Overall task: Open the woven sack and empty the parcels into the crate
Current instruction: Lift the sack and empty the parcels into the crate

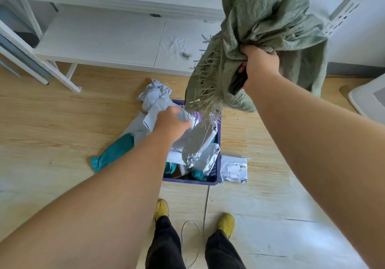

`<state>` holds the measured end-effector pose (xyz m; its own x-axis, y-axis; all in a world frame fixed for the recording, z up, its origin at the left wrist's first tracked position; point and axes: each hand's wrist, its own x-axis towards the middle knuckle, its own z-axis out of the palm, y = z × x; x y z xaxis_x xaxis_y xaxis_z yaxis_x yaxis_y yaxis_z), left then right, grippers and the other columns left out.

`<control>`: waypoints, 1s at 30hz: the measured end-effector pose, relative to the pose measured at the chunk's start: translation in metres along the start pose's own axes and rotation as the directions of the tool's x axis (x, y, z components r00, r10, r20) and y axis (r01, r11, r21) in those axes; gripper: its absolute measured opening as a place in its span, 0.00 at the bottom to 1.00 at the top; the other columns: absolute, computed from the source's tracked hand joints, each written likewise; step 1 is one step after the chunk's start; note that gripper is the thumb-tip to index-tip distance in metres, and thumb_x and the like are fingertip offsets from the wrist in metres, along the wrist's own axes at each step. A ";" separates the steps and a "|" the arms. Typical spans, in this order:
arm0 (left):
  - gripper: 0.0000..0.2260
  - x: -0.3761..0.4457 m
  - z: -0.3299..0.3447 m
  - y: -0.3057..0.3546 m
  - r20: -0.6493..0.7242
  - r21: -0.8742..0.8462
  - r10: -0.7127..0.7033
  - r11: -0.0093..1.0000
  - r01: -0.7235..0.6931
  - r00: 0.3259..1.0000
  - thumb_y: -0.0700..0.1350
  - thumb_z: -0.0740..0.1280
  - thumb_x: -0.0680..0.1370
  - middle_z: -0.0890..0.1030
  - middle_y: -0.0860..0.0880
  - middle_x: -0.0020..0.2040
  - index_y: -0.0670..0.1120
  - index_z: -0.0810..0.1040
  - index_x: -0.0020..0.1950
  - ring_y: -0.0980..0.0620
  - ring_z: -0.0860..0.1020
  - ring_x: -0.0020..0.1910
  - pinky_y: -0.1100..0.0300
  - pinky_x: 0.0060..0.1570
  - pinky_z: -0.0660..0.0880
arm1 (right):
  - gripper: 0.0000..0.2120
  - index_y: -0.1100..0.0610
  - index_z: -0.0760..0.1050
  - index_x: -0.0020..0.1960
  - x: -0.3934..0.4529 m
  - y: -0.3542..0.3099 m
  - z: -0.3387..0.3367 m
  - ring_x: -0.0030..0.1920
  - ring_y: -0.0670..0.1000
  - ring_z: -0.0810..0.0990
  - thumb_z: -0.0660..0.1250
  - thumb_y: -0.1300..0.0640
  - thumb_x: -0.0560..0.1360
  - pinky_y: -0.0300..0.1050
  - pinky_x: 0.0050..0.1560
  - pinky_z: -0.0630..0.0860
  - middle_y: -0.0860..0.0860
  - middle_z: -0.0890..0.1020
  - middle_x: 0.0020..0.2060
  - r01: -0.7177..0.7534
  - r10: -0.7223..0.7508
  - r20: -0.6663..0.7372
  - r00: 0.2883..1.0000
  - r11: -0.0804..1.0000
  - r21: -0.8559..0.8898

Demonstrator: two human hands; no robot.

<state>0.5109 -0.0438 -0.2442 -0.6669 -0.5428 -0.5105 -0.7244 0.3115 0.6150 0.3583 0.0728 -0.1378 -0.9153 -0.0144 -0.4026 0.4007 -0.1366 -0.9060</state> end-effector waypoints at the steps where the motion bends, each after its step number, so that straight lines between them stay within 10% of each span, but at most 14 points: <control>1: 0.27 0.000 0.012 -0.001 0.051 0.030 0.021 0.999 -0.022 0.998 0.51 0.71 0.75 0.68 0.45 0.70 0.48 0.68 0.71 0.46 0.73 0.64 0.61 0.52 0.67 | 0.09 0.56 0.70 0.42 0.002 0.004 -0.001 0.19 0.49 0.64 0.68 0.67 0.72 0.40 0.26 0.66 0.52 0.68 0.20 -0.018 0.018 -0.008 1.000 1.000 0.023; 14: 0.25 0.062 0.122 -0.041 0.251 0.177 0.097 0.974 -0.144 0.963 0.55 0.69 0.75 0.47 0.48 0.78 0.57 0.69 0.71 0.45 0.49 0.77 0.51 0.70 0.60 | 0.12 0.59 0.71 0.50 0.065 0.055 0.019 0.18 0.50 0.64 0.72 0.62 0.71 0.42 0.32 0.73 0.52 0.66 0.18 -0.076 0.105 -0.083 0.991 0.953 0.292; 23: 0.26 0.184 0.179 -0.079 -0.005 0.287 0.066 0.956 -0.062 0.998 0.56 0.69 0.73 0.51 0.45 0.76 0.59 0.69 0.71 0.42 0.57 0.73 0.46 0.71 0.62 | 0.08 0.60 0.73 0.45 0.124 0.141 0.006 0.19 0.49 0.65 0.72 0.63 0.71 0.40 0.32 0.69 0.51 0.68 0.18 0.054 -0.015 -0.142 0.990 0.960 0.274; 30: 0.27 0.251 0.221 -0.118 -0.209 0.171 0.358 0.930 -0.326 0.910 0.33 0.56 0.76 0.66 0.46 0.69 0.56 0.72 0.69 0.42 0.73 0.62 0.54 0.56 0.71 | 0.29 0.63 0.75 0.61 0.184 0.261 -0.003 0.48 0.55 0.77 0.73 0.57 0.61 0.60 0.62 0.75 0.61 0.82 0.53 0.331 -0.296 -0.241 0.924 0.936 0.117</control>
<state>0.3904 -0.0438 -0.5774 -0.8296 -0.5456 -0.1186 -0.4857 0.6004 0.6353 0.2946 0.0370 -0.4488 -0.9545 0.2660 -0.1351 0.0675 -0.2487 -0.9662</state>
